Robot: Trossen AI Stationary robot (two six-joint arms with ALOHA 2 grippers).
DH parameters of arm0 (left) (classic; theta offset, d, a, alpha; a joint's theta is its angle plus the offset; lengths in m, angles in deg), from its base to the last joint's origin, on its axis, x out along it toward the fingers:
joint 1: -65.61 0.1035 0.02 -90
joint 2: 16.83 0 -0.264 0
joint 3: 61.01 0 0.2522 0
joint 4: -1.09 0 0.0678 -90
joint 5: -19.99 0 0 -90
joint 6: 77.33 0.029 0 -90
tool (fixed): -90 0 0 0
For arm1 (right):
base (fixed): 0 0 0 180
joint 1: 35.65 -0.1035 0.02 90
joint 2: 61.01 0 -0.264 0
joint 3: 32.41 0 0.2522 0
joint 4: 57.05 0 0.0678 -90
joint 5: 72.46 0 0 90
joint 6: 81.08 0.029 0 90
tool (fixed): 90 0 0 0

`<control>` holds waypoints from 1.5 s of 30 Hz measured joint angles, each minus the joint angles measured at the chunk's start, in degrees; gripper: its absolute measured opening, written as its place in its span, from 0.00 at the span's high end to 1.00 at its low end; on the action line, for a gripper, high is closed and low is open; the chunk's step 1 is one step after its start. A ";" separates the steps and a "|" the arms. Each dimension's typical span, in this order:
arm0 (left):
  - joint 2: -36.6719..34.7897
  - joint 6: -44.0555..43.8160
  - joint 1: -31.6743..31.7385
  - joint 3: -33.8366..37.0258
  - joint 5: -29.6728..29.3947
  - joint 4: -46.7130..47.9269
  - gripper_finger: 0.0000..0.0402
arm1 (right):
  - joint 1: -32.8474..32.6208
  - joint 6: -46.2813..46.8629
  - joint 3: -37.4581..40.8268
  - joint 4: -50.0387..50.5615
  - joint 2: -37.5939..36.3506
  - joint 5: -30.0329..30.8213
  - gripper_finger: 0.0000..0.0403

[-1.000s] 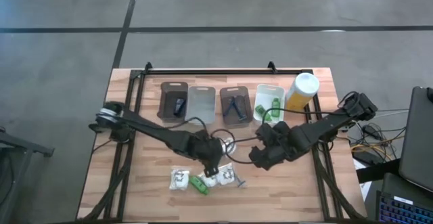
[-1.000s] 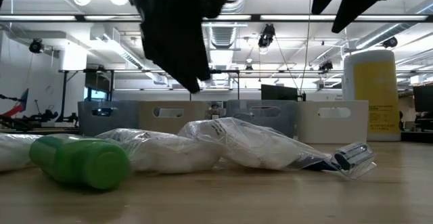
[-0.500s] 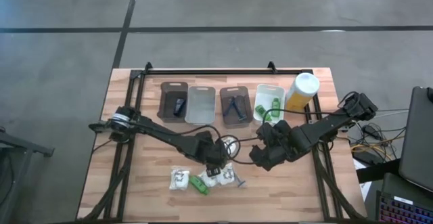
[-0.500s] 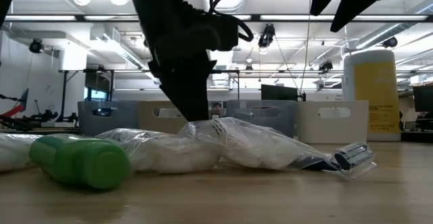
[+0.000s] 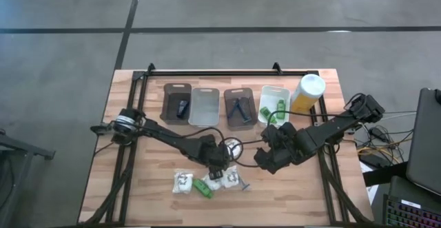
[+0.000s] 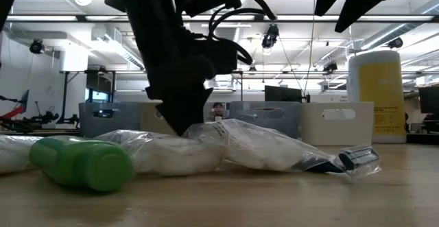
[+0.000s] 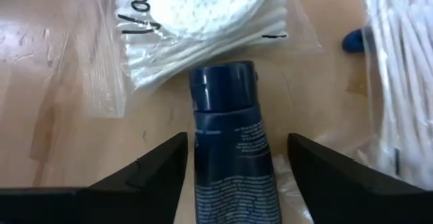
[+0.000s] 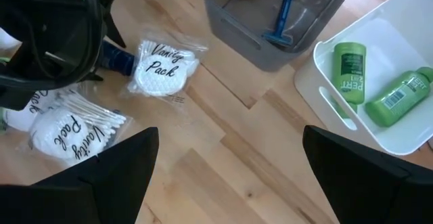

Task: Pick & Place Travel size toiletries
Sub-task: Put the blue shave cream into the left black bin

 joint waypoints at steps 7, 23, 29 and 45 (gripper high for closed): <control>-0.13 3.60 0.02 -0.24 1.02 0.52 0.63 | -1.78 2.00 0.00 -0.04 0.00 -0.09 0.10; -18.69 -10.28 -0.12 1.21 0.11 11.84 0.87 | -4.74 6.85 0.11 0.01 -0.01 0.42 0.10; -27.14 -20.29 0.48 4.02 -7.86 13.61 0.87 | -4.74 8.14 0.11 -1.98 -0.23 0.58 0.10; -45.63 -25.04 32.75 18.48 -7.68 16.46 0.87 | -4.33 9.79 0.11 -8.31 -0.23 3.38 0.10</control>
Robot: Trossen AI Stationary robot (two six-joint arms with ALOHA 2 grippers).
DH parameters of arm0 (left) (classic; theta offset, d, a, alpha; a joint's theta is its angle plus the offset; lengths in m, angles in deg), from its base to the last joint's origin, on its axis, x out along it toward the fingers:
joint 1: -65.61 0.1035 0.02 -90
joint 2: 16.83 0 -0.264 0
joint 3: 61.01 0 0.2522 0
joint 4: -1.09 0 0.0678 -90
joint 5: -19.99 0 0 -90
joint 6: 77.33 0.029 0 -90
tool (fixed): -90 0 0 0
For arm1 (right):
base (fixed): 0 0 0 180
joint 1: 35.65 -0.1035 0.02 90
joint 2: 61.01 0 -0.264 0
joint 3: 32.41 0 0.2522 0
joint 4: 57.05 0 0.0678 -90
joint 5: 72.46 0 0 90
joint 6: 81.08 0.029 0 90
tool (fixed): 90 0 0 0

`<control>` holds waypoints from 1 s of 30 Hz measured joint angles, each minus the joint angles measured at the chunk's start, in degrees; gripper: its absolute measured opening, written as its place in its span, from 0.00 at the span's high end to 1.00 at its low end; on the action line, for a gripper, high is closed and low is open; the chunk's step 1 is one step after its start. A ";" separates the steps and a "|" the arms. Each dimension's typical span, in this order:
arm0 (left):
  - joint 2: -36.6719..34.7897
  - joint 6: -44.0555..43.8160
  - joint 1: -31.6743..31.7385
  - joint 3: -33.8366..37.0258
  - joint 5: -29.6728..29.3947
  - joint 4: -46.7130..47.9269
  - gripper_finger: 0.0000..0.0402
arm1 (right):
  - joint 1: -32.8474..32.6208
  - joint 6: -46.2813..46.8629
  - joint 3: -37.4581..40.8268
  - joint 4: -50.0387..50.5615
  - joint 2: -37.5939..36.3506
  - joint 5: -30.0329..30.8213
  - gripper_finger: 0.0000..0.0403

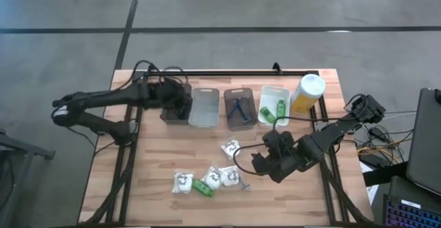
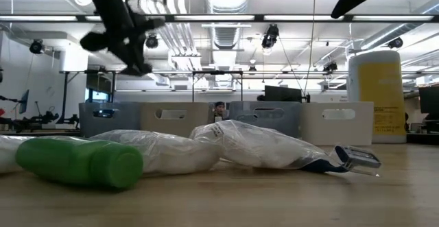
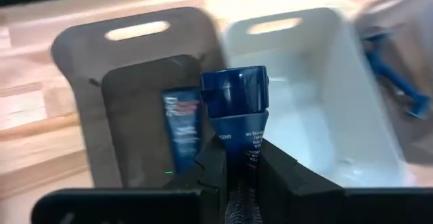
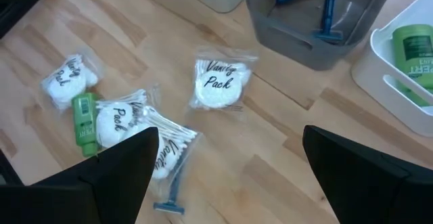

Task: Pick & Place Travel size toiletries
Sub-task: Put the blue shave cream into the left black bin, then put the green shampoo into the white bin

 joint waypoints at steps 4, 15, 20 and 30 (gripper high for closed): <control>1.14 3.02 6.92 4.22 6.12 -4.38 0.87 | 0.00 1.18 0.17 0.25 0.37 0.00 0.10; 5.89 4.65 9.55 7.53 6.81 -6.06 0.73 | -0.09 3.67 1.06 0.46 0.37 -0.07 0.10; 5.95 4.40 9.62 7.40 5.45 -5.97 0.56 | -0.09 3.94 1.33 0.50 0.37 -0.09 0.10; 3.31 4.65 8.52 2.34 9.31 -5.51 0.35 | -0.09 4.37 1.38 0.47 0.37 -0.15 0.10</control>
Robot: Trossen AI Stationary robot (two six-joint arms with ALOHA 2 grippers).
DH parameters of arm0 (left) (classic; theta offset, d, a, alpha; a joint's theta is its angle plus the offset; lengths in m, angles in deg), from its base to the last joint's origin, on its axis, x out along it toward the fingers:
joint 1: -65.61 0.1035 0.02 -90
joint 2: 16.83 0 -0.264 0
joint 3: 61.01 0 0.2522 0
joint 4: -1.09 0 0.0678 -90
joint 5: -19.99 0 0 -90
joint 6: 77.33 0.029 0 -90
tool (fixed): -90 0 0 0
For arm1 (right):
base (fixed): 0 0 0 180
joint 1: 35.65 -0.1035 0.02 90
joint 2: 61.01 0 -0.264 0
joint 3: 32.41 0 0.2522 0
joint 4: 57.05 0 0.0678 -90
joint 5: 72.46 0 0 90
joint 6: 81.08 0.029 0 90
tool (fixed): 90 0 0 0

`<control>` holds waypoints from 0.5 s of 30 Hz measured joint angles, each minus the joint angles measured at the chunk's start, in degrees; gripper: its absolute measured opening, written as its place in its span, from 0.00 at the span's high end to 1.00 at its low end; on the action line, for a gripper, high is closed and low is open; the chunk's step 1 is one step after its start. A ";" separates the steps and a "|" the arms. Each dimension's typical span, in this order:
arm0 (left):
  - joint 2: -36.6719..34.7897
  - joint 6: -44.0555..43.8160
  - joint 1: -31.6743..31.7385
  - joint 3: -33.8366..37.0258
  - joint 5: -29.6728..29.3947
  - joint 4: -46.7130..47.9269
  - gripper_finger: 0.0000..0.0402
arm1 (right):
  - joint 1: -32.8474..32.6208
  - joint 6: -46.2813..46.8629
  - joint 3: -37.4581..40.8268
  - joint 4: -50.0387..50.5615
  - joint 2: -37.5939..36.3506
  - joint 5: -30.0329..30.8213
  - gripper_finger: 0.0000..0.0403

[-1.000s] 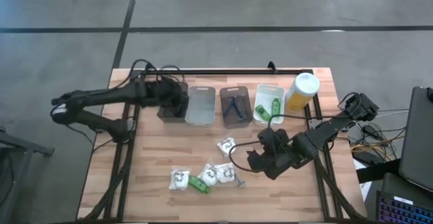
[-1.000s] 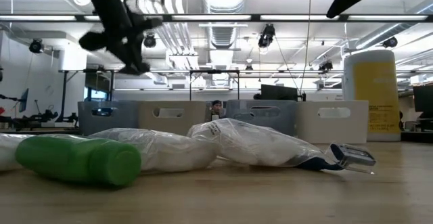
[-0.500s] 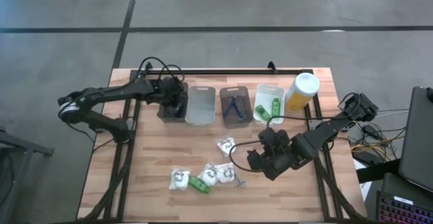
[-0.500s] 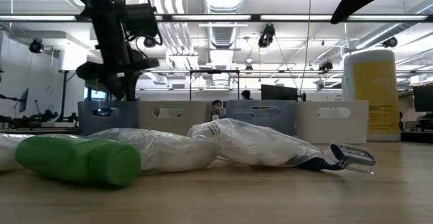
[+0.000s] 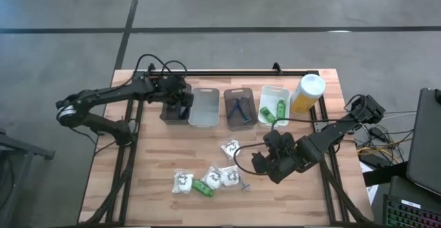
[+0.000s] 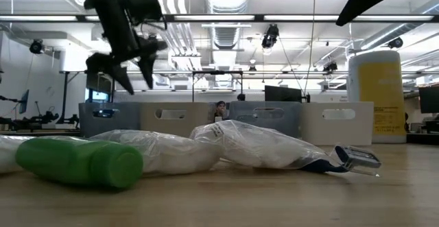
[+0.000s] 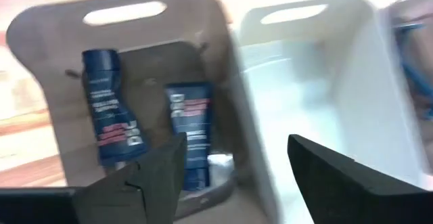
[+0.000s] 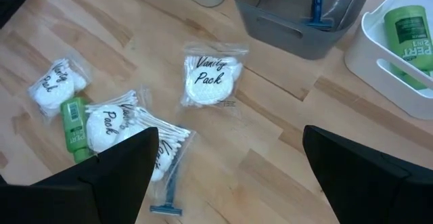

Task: Pick & Place Travel size toiletries
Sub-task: Put the green shampoo into the white bin

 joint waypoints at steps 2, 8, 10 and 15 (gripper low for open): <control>-0.55 0.31 -0.59 -1.96 0.05 0.70 0.35 | 0.00 -0.05 0.00 0.00 0.01 0.00 0.10; -0.94 4.55 -4.06 -7.75 0.04 2.76 0.35 | 0.03 -0.36 0.13 0.07 0.01 0.04 0.10; -0.97 5.74 -6.03 -9.53 0.02 2.98 0.35 | 0.07 -0.50 0.44 0.11 0.02 0.04 0.10; -0.97 6.26 -11.31 -12.70 -0.25 2.83 0.35 | 0.09 0.33 1.11 0.10 0.02 0.04 0.10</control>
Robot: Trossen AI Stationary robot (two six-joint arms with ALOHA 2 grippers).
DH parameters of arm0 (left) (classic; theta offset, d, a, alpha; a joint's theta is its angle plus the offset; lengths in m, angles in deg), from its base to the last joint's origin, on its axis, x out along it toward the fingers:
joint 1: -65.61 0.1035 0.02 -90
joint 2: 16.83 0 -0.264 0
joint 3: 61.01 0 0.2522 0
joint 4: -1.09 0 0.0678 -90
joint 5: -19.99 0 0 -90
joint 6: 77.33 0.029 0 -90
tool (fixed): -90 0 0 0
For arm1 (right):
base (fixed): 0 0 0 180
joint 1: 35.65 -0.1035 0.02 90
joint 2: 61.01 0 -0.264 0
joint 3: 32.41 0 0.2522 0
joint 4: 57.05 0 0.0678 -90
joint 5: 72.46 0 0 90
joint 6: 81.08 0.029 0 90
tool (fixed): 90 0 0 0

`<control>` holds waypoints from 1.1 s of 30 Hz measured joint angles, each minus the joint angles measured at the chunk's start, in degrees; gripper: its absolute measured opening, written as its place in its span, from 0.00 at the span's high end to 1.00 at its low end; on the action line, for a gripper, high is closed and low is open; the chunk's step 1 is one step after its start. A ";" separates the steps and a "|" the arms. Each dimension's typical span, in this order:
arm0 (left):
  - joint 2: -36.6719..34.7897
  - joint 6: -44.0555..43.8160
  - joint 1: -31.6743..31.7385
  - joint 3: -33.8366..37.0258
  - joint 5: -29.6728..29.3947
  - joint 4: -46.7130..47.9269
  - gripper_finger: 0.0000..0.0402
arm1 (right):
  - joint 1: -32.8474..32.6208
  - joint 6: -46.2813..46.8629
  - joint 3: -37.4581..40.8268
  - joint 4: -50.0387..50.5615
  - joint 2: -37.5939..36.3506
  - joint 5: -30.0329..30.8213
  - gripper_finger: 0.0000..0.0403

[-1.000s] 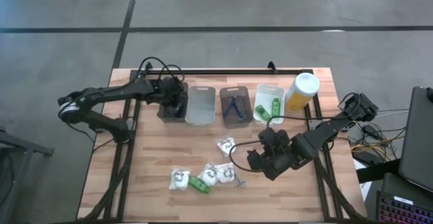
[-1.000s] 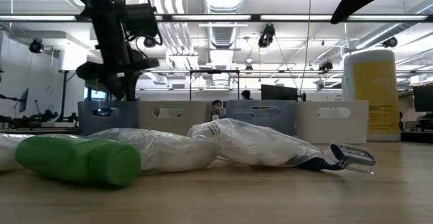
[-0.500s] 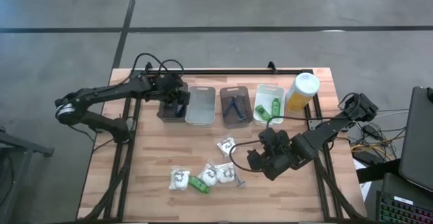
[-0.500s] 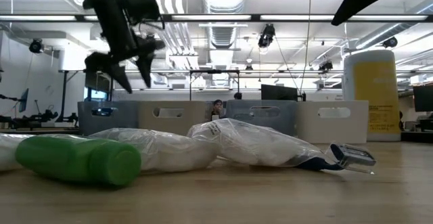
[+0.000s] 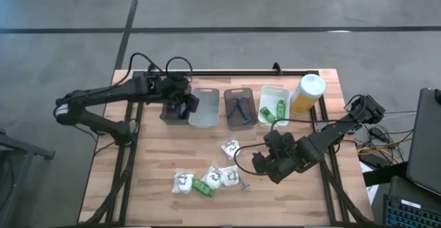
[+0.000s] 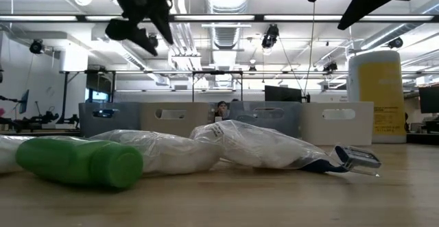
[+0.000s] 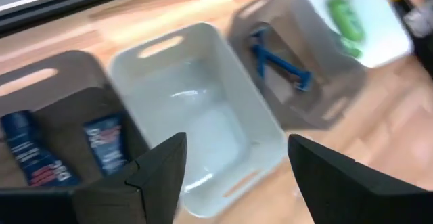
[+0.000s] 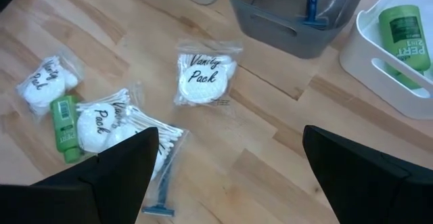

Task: Pick & Place Travel size toiletries
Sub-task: Put the green shampoo into the white bin

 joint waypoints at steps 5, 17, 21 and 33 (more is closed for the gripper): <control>0.00 3.36 -6.55 -0.36 1.15 0.16 0.35 | 0.26 2.16 0.05 -0.05 0.00 -0.02 0.10; 0.15 10.11 -29.34 4.42 5.11 0.45 0.35 | 0.54 7.62 0.32 -0.54 0.00 -2.30 0.10; 0.83 11.49 -33.09 9.22 5.49 -3.66 0.35 | 0.66 8.24 0.40 -0.81 0.19 -5.38 0.10; 2.50 26.10 -42.94 23.36 9.36 -27.80 0.35 | 0.59 -3.14 0.16 -4.94 3.87 -13.86 0.10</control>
